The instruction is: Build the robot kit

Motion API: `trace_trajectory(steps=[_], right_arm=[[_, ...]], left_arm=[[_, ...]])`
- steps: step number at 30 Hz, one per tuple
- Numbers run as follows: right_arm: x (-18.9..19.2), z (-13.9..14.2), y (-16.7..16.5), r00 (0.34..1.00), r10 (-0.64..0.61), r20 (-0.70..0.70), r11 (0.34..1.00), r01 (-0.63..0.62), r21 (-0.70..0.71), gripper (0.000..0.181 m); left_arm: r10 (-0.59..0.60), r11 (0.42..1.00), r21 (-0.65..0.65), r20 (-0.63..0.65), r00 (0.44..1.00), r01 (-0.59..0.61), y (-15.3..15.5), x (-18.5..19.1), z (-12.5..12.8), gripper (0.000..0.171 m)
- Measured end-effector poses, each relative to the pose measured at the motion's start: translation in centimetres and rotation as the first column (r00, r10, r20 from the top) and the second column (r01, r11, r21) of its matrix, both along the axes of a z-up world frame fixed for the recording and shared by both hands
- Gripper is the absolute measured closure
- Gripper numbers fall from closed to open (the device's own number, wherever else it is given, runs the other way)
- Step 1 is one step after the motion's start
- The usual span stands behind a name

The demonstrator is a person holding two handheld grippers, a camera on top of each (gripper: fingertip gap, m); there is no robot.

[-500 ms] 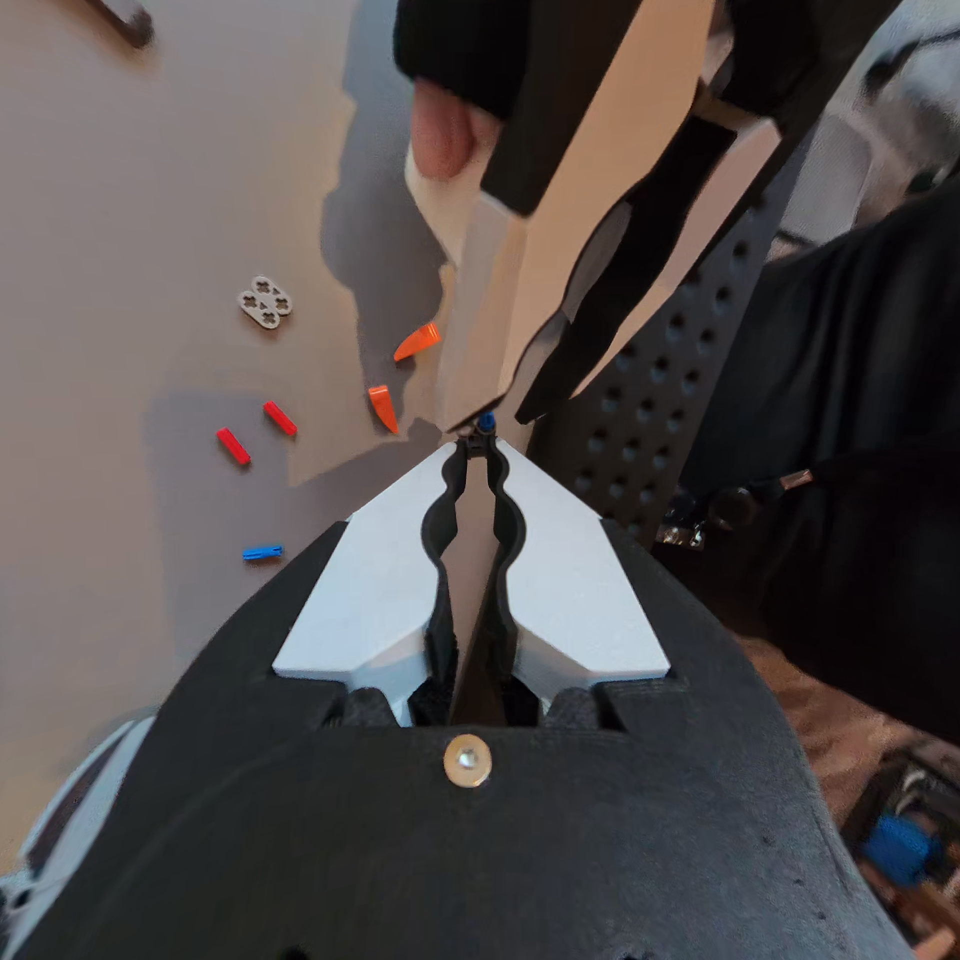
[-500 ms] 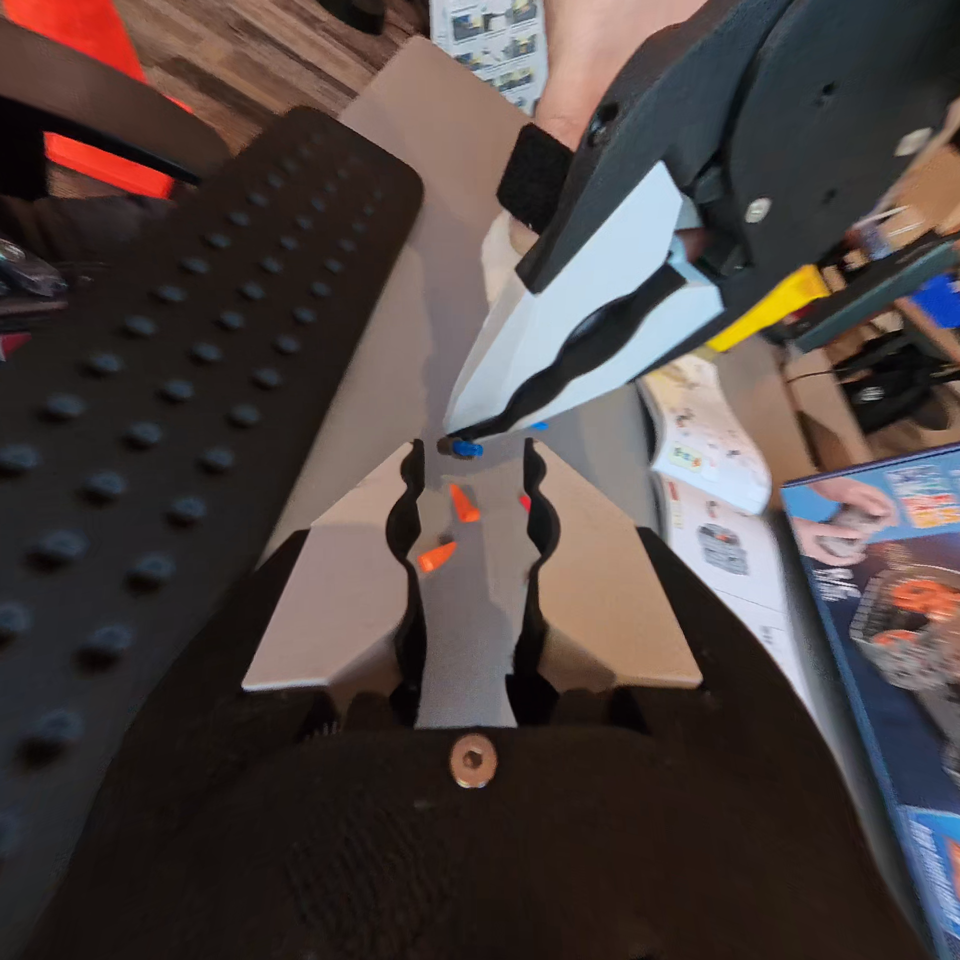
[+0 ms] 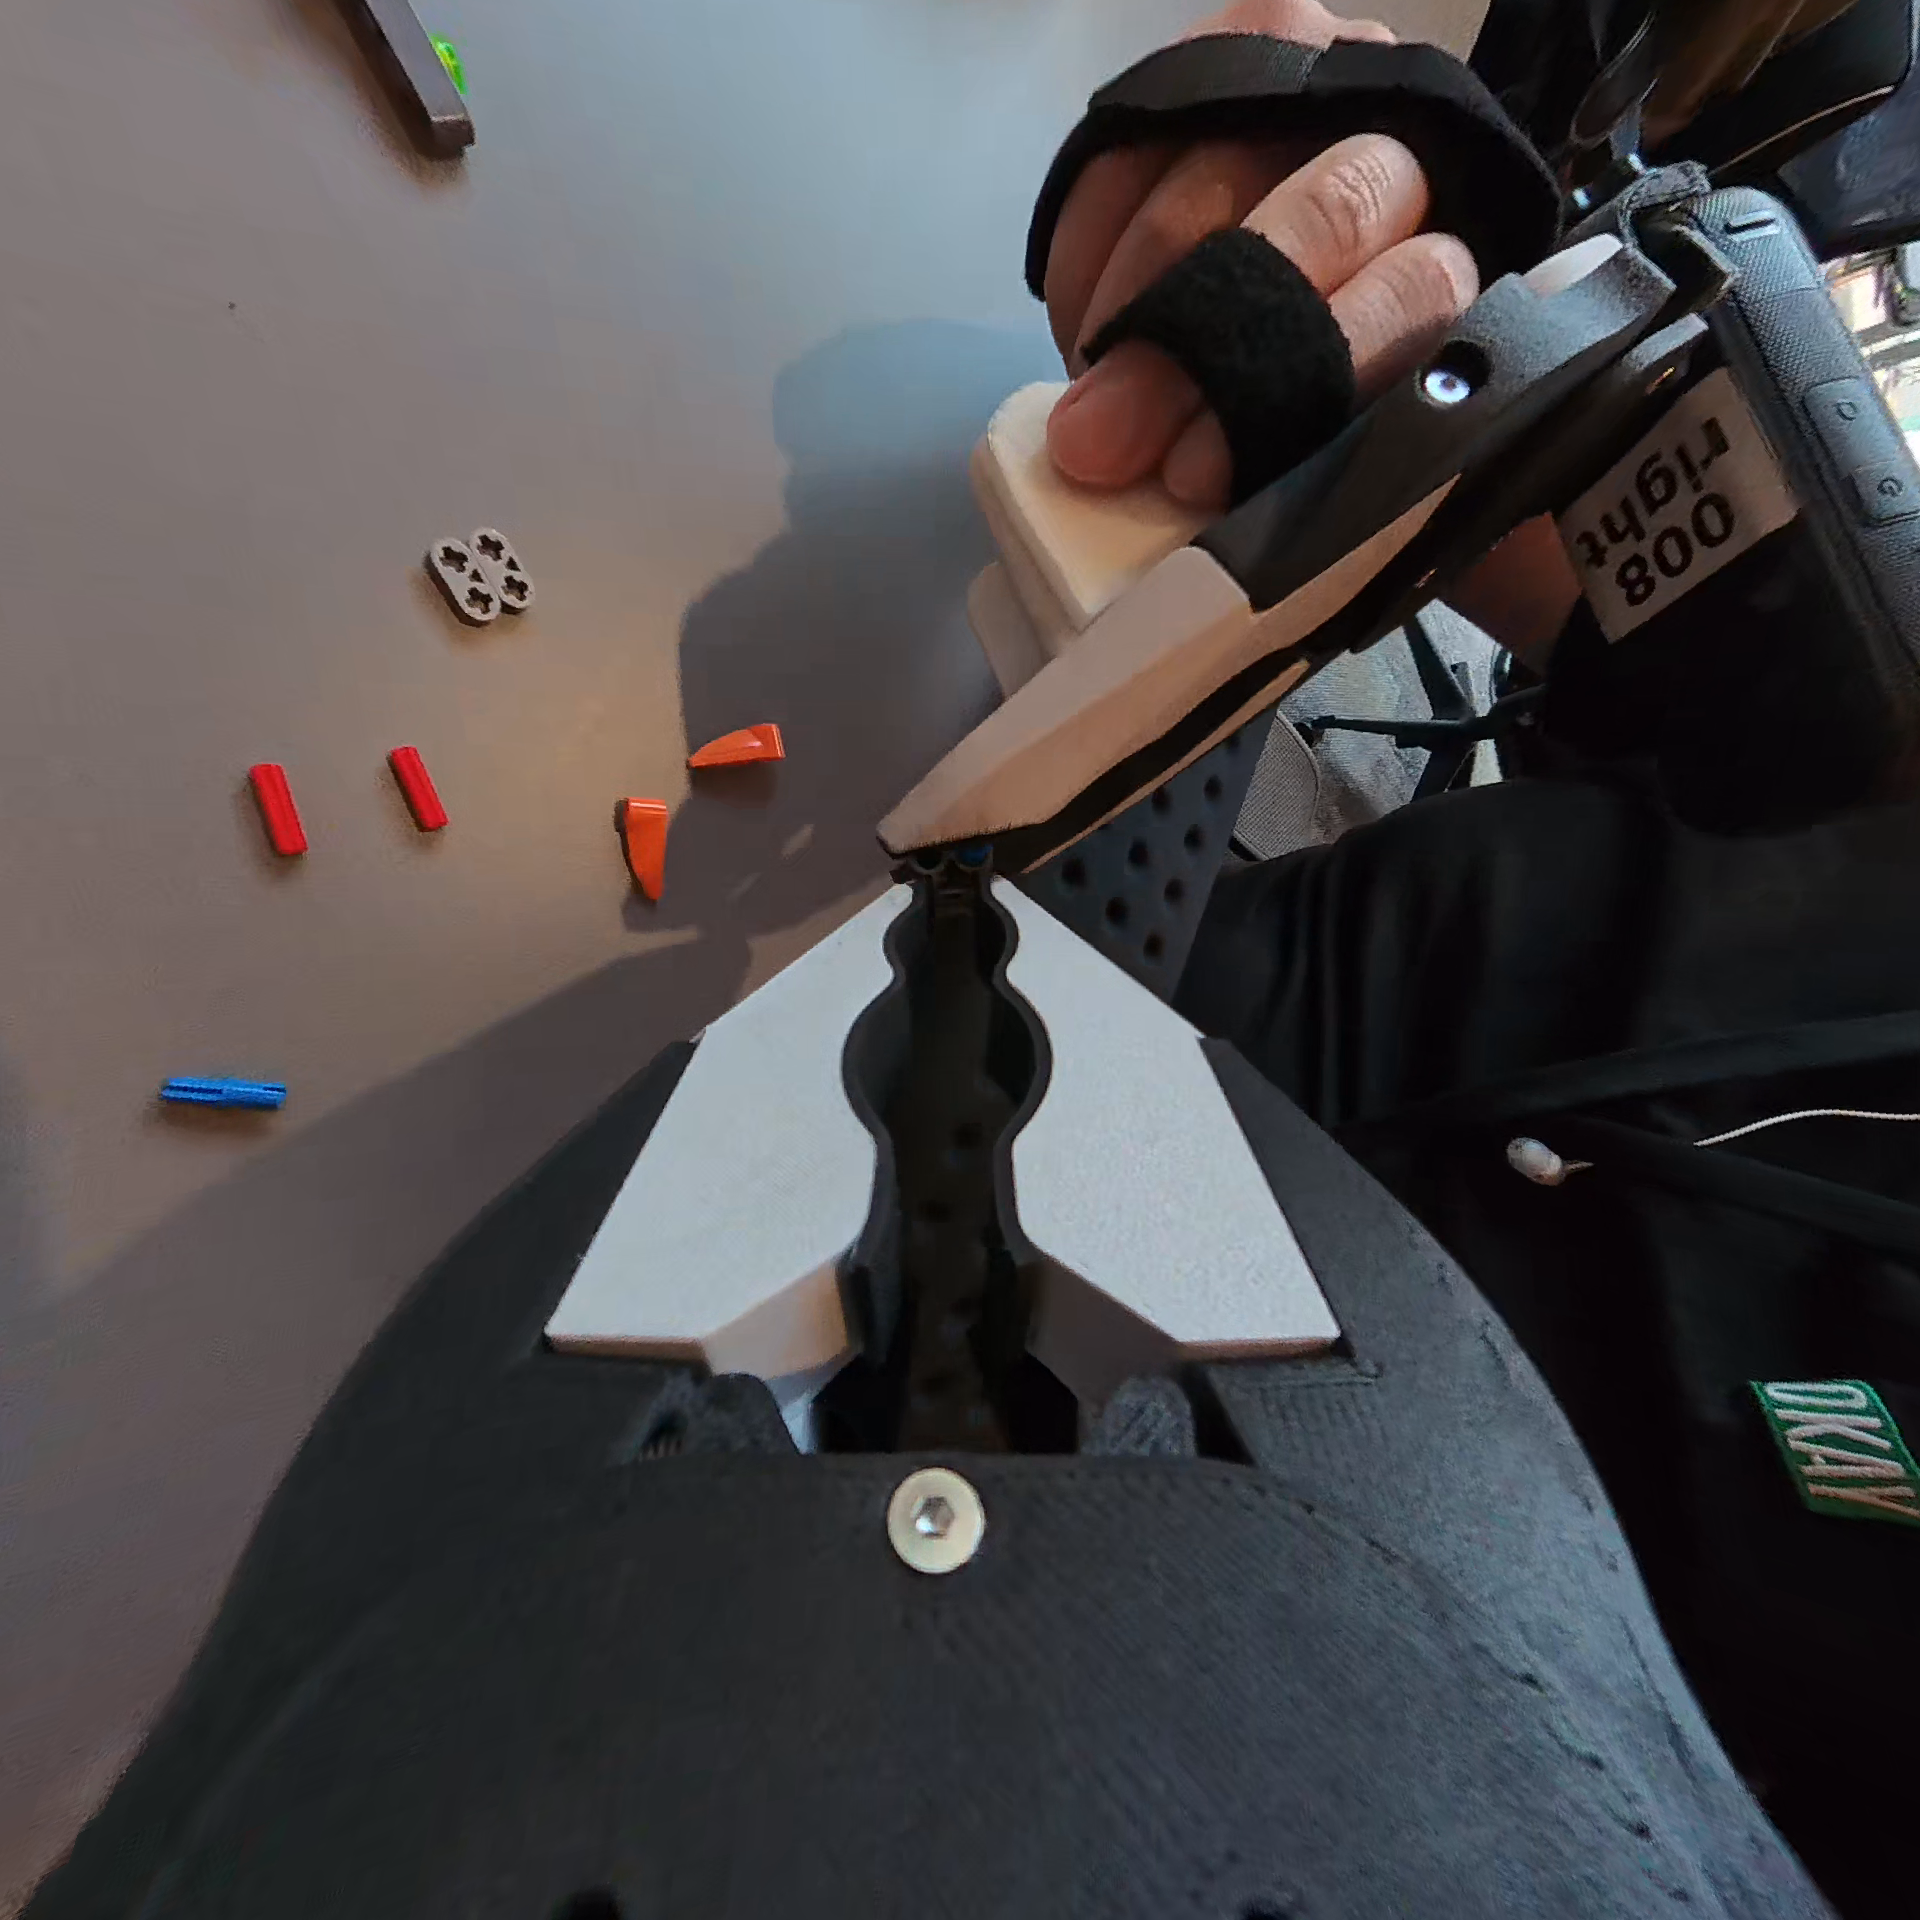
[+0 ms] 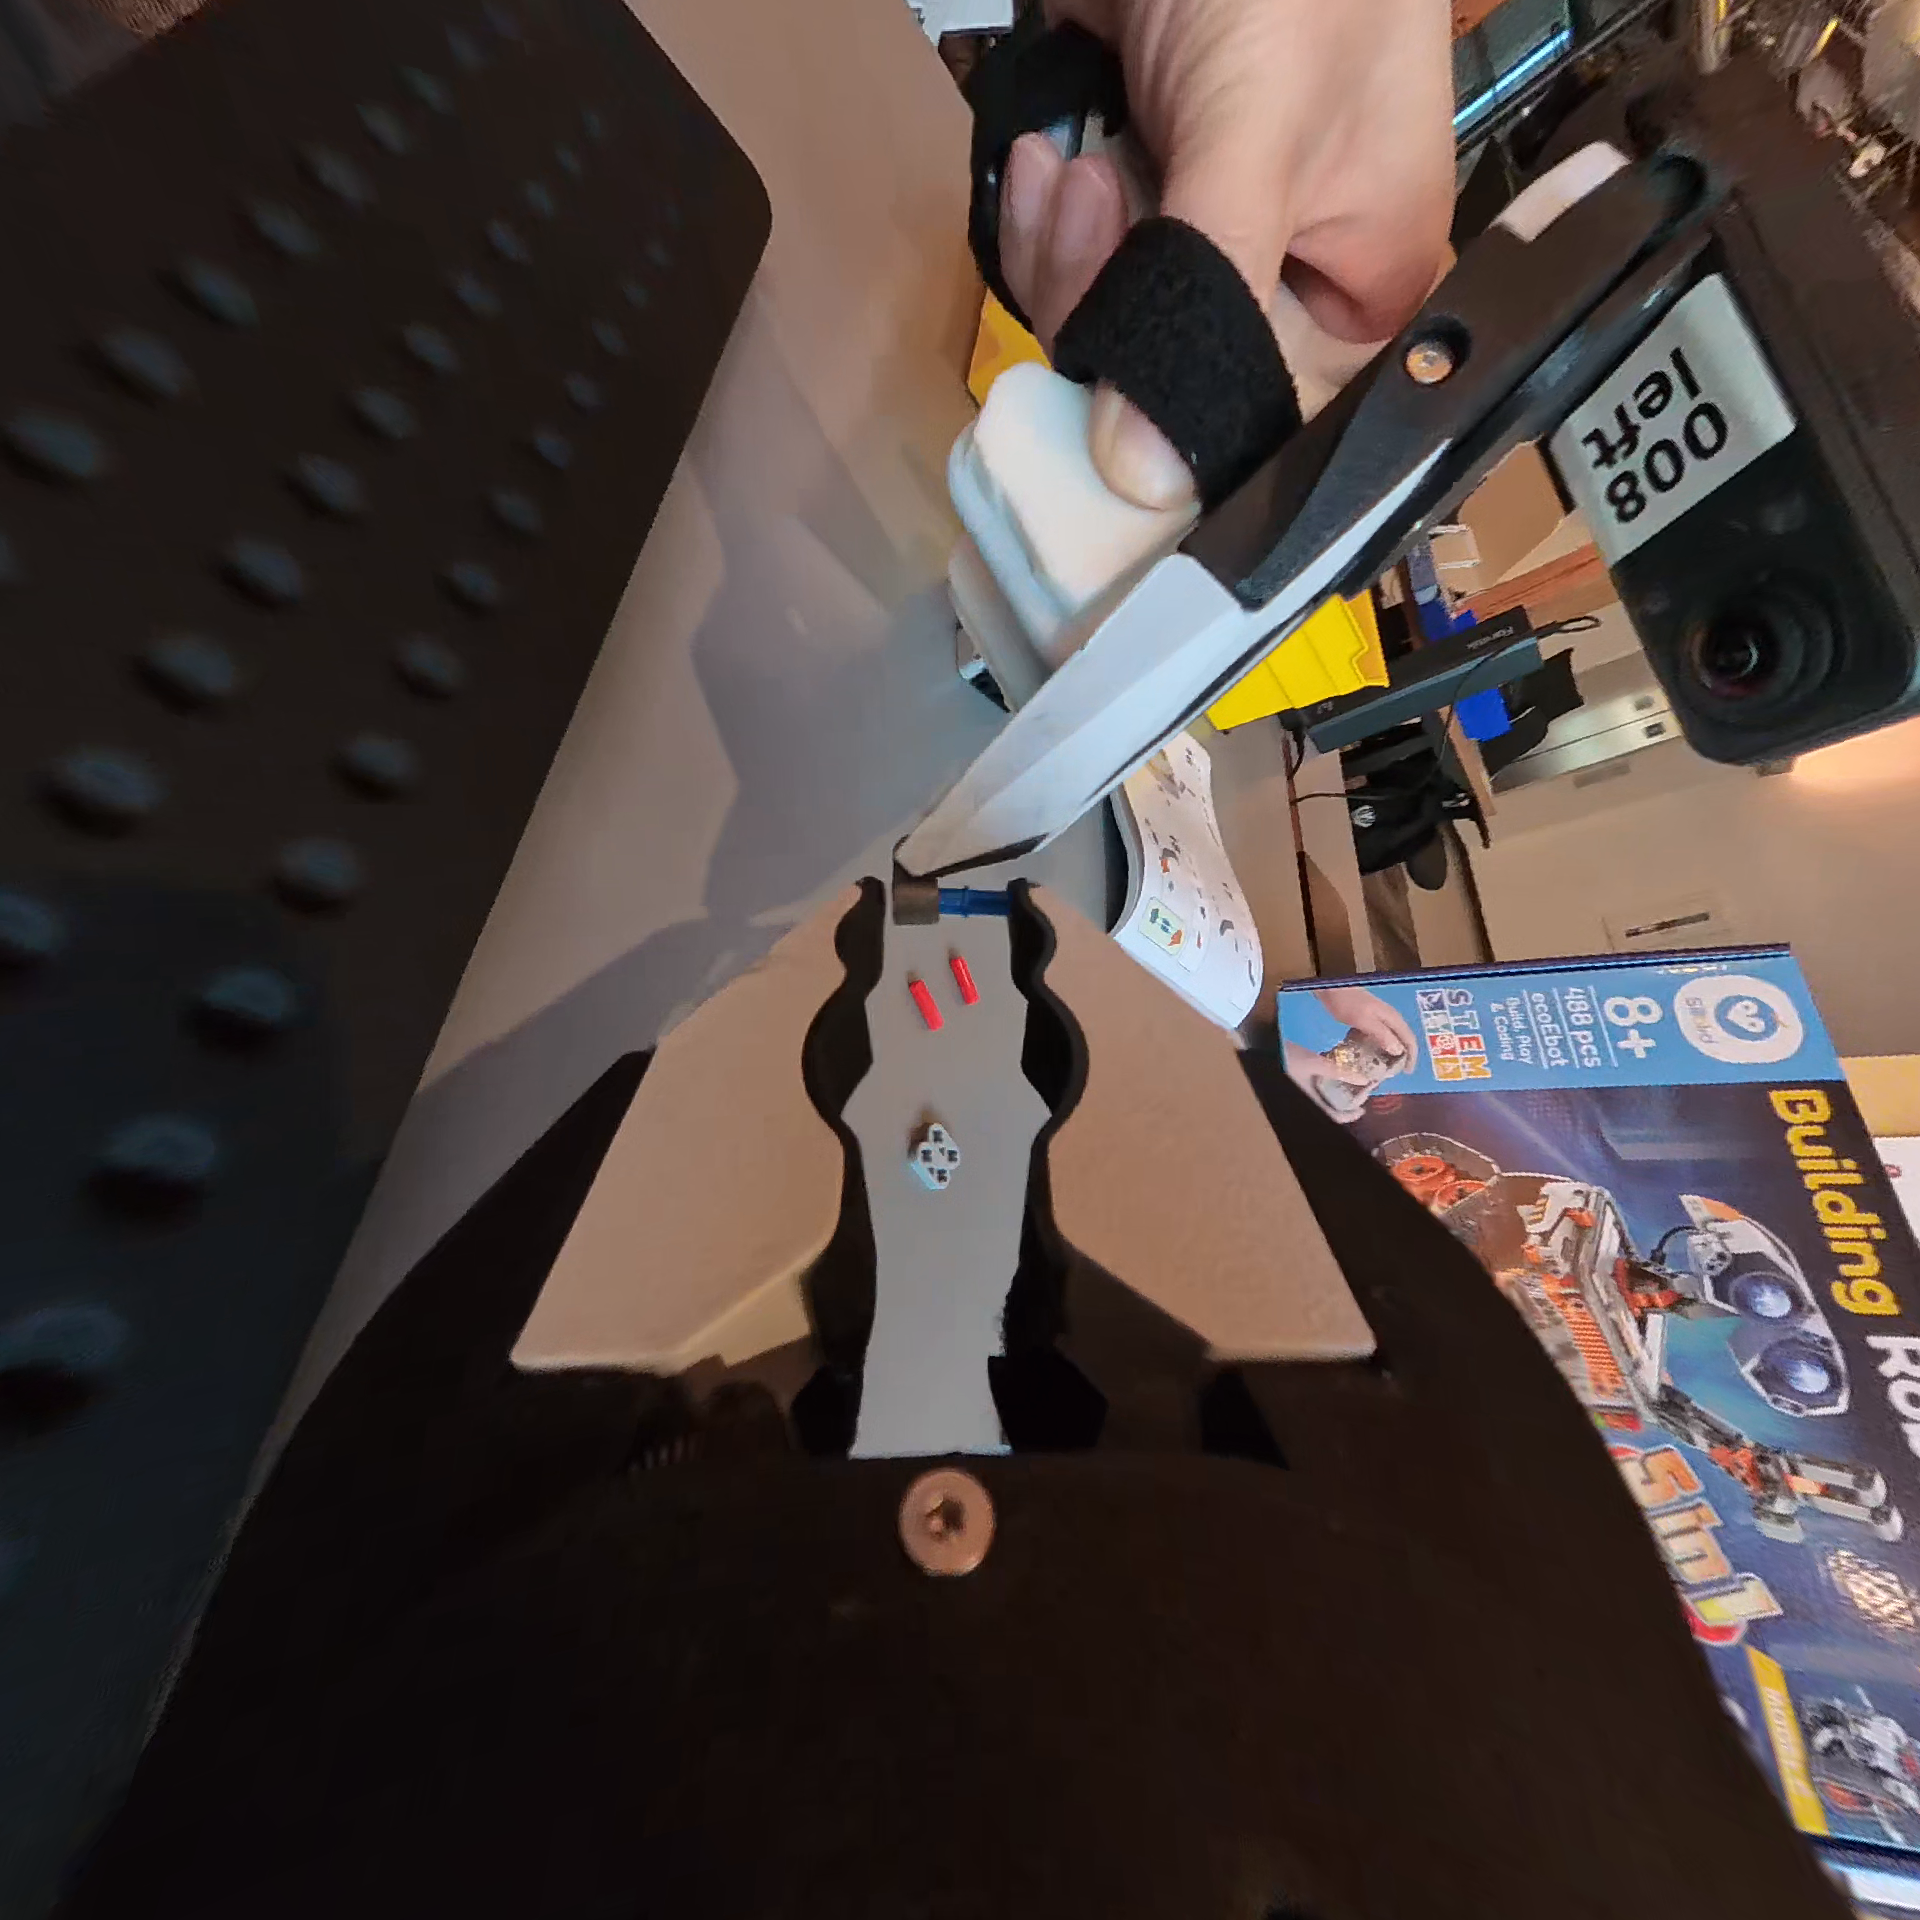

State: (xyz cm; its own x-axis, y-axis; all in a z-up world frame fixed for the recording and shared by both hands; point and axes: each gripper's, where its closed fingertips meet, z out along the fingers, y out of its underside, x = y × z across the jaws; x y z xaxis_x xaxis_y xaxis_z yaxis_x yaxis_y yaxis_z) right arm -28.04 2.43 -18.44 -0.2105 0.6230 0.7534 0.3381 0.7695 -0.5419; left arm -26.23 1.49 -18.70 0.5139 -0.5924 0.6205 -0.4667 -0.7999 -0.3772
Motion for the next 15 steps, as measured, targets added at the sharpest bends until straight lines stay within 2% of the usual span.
trace_trajectory(steps=[8, 11, 15], right_arm=[[0.02, 0.01, -0.20, 1.000, -0.012, 0.021, 1.000, 0.012, 0.018, 0.166], [0.10, 0.29, -0.19, 1.000, -0.016, 0.017, 1.000, 0.016, -0.018, 0.166], [0.06, 0.29, -0.35, 1.000, -0.017, 0.017, 1.000, 0.017, 0.002, 0.166]], left_arm=[[-0.014, 1.000, -0.020, -0.028, 1.000, 0.014, 0.00, 0.04, -0.02, 0.166], [-0.021, 1.000, -0.020, -0.029, 0.999, 0.020, -0.03, 0.08, 0.23, 0.166], [-0.022, 1.000, -0.014, -0.027, 0.999, 0.022, -0.20, 0.09, 0.33, 0.166]])
